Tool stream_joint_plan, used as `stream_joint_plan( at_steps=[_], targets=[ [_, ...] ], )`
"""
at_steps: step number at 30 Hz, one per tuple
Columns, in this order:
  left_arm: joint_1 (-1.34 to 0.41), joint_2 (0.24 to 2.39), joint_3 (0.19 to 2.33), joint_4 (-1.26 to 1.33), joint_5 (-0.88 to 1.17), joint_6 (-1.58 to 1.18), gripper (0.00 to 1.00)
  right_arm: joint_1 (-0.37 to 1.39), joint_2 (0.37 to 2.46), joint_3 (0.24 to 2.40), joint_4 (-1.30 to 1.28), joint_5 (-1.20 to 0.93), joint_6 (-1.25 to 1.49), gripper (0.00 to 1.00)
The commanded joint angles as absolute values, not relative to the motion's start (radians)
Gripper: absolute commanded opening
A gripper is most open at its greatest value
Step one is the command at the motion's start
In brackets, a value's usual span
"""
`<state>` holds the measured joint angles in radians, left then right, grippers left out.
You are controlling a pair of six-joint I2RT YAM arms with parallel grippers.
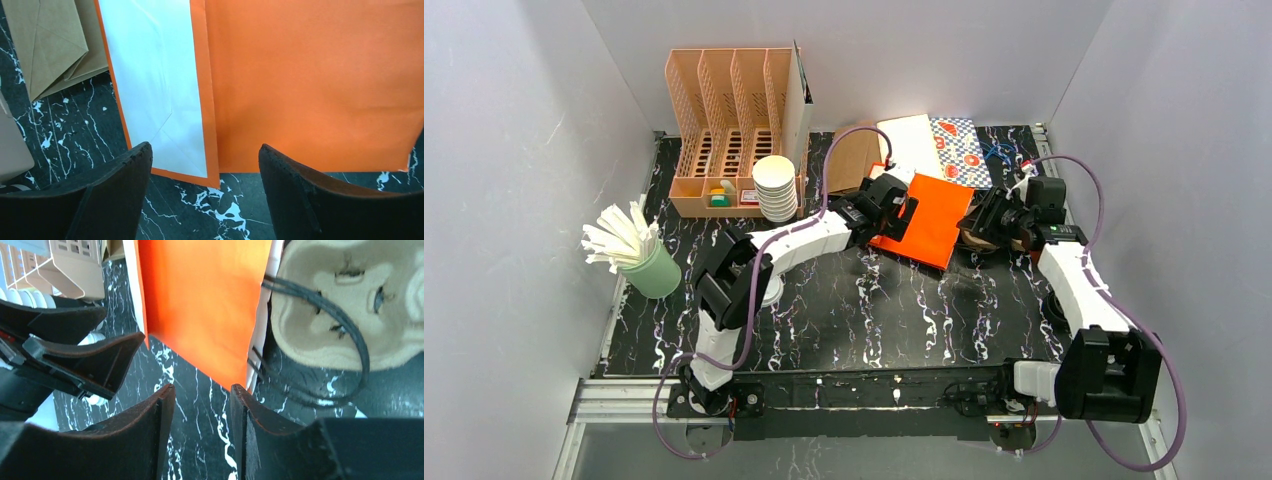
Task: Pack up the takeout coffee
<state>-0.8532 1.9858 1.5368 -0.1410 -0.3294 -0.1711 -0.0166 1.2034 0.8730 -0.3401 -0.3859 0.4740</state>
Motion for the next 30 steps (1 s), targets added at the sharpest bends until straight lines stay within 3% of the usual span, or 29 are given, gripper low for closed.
stream_joint_plan(
  at_steps=[1, 21, 30],
  targets=[
    [-0.856, 2.005, 1.584, -0.126, -0.410, -0.146, 0.73, -0.015, 1.263, 0.882, -0.194, -0.367, 0.465, 0.53],
    [-0.856, 2.039, 1.595, -0.135, -0.481, -0.138, 0.64, -0.012, 1.529, 0.936, -0.072, -0.365, 0.477, 0.45],
    [-0.849, 2.050, 1.591, -0.128, -0.479, -0.149, 0.60, -0.002, 1.590, 0.954, -0.040, -0.445, 0.506, 0.36]
  ],
)
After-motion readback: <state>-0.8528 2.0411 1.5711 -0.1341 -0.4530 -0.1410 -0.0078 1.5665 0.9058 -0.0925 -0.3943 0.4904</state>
